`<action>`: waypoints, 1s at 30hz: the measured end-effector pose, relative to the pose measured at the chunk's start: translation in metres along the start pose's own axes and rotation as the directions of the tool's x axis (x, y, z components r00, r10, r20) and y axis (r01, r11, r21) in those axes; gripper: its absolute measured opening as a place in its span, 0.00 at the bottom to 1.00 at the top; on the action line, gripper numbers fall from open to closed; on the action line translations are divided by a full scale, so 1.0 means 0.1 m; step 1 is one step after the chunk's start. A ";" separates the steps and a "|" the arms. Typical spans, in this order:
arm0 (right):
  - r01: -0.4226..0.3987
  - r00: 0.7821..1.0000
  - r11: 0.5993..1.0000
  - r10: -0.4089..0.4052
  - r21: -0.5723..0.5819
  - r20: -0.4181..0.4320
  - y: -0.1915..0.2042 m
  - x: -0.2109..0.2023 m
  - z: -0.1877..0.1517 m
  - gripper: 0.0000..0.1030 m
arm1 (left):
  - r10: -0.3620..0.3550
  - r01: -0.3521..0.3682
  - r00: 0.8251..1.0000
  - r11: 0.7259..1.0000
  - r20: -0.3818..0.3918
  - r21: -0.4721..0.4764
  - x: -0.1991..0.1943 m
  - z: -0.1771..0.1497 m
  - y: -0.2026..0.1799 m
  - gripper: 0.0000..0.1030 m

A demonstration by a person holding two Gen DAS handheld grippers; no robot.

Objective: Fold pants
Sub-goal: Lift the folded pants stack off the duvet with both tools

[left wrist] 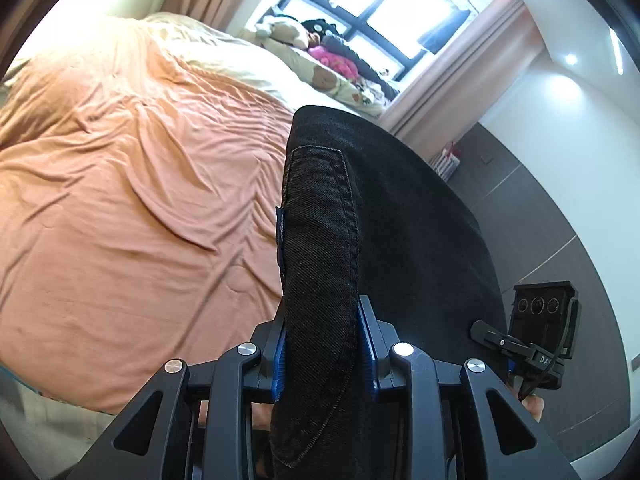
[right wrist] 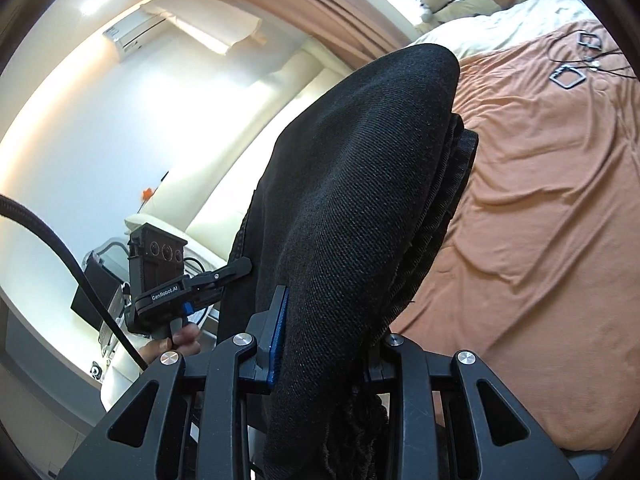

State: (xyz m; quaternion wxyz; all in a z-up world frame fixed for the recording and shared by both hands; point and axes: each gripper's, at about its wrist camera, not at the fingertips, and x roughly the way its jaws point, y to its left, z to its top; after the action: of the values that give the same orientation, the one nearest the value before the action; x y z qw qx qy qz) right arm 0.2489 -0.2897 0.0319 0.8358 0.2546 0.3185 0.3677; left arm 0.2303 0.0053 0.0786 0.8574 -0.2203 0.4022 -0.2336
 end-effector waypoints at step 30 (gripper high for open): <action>-0.070 0.983 0.995 0.056 -0.074 -0.177 0.49 2.39 0.16 0.25 | 0.018 0.011 0.988 0.983 0.151 -0.186 -1.17 0.04 2.27 0.30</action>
State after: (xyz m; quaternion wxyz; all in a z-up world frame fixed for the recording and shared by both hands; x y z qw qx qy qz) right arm 0.3641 -0.0773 -0.0078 0.8020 0.1978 0.3674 0.4275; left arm 0.2174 0.2538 0.0216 0.8616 -0.3159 0.3562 -0.1761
